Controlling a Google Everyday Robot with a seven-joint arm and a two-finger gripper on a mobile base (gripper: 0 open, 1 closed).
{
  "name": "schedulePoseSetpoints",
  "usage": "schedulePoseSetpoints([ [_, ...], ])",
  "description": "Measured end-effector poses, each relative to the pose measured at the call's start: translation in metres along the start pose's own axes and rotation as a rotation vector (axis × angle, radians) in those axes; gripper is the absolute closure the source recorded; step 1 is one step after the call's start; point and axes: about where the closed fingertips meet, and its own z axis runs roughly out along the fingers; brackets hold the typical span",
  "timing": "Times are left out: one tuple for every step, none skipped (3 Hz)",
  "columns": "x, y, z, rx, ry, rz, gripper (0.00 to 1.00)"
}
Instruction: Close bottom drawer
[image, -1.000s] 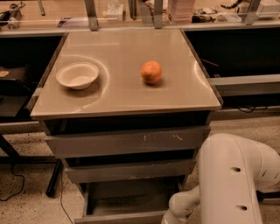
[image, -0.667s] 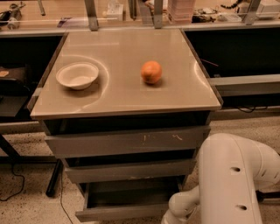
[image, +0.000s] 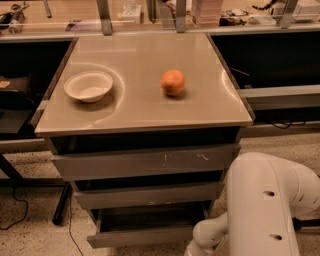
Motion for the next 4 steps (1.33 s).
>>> schedulePoseSetpoints([
  [0.0, 0.0, 0.0, 0.0, 0.0, 0.0, 0.65],
  [0.0, -0.001, 0.002, -0.002, 0.0, -0.005, 0.88],
  [-0.006, -0.02, 0.006, 0.052, 0.018, -0.019, 1.0],
  [-0.02, -0.054, 0.003, 0.136, 0.022, -0.053, 1.0],
])
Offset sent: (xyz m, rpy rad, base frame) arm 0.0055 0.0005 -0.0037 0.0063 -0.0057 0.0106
